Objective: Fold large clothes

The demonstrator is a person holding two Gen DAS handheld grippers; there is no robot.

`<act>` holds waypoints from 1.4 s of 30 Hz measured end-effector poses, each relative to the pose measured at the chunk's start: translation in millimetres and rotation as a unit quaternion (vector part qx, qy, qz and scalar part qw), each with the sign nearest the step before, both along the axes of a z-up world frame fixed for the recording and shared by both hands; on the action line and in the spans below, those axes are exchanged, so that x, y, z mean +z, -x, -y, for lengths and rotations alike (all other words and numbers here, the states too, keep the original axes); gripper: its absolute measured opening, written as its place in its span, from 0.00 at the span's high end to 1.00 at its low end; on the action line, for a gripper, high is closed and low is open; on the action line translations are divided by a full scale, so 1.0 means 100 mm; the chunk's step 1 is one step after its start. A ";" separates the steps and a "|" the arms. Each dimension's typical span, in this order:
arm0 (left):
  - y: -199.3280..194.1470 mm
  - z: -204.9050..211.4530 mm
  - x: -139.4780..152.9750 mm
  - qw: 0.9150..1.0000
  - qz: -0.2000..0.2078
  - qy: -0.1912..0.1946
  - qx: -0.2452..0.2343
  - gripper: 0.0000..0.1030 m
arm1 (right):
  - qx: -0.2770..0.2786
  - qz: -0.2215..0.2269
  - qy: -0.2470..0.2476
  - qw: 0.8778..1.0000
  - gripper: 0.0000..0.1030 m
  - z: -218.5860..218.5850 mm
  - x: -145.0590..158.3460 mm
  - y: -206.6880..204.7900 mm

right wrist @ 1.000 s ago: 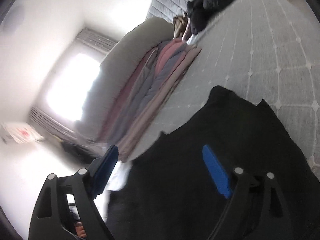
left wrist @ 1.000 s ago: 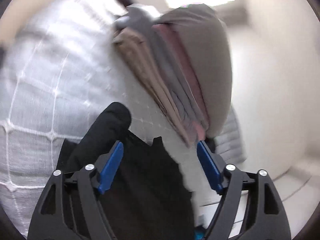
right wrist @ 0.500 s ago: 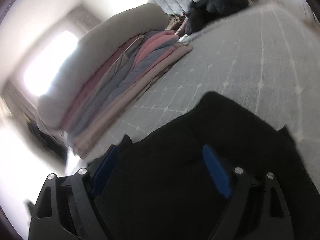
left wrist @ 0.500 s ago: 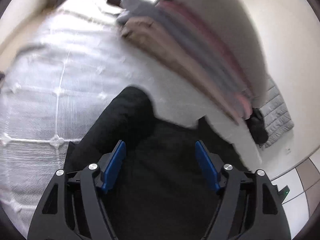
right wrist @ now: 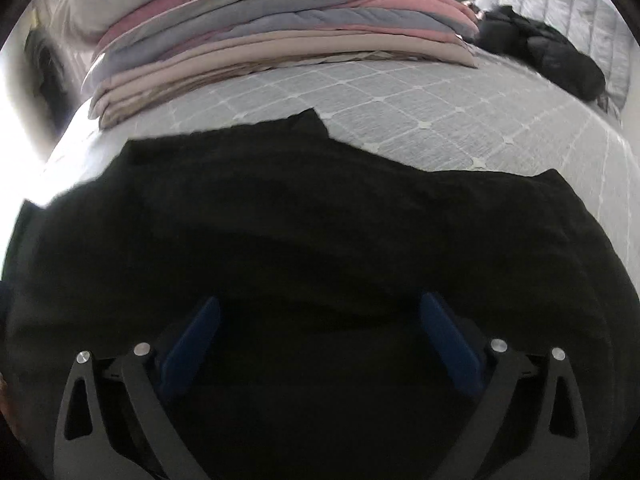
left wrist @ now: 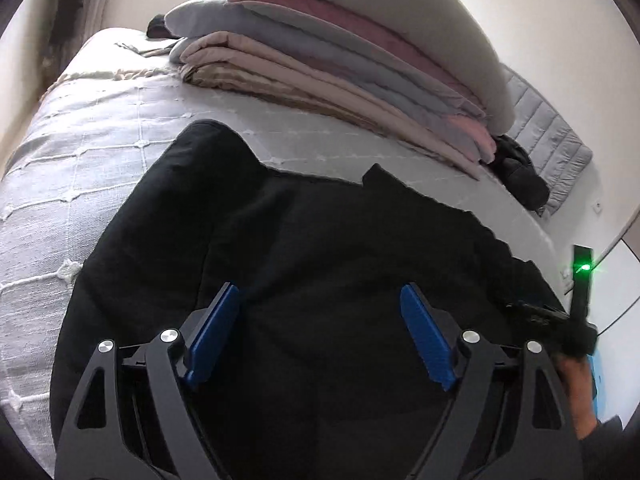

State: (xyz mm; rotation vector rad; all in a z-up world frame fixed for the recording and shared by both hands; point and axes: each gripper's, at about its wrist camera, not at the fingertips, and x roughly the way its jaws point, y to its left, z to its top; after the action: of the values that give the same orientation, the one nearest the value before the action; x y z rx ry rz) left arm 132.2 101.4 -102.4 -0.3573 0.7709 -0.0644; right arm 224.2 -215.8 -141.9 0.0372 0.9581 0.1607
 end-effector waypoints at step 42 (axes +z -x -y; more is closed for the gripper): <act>2.32 -0.85 -0.11 0.962 -0.087 0.255 0.049 0.15 | -0.263 -0.001 -0.510 0.819 0.06 2.59 -0.23 2.79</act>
State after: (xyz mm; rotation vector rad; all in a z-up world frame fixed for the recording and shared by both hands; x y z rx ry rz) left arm -99.9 186.1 -113.7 -0.9011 0.9066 -0.1406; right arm -54.7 -474.8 -164.8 1.2894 0.7332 0.1445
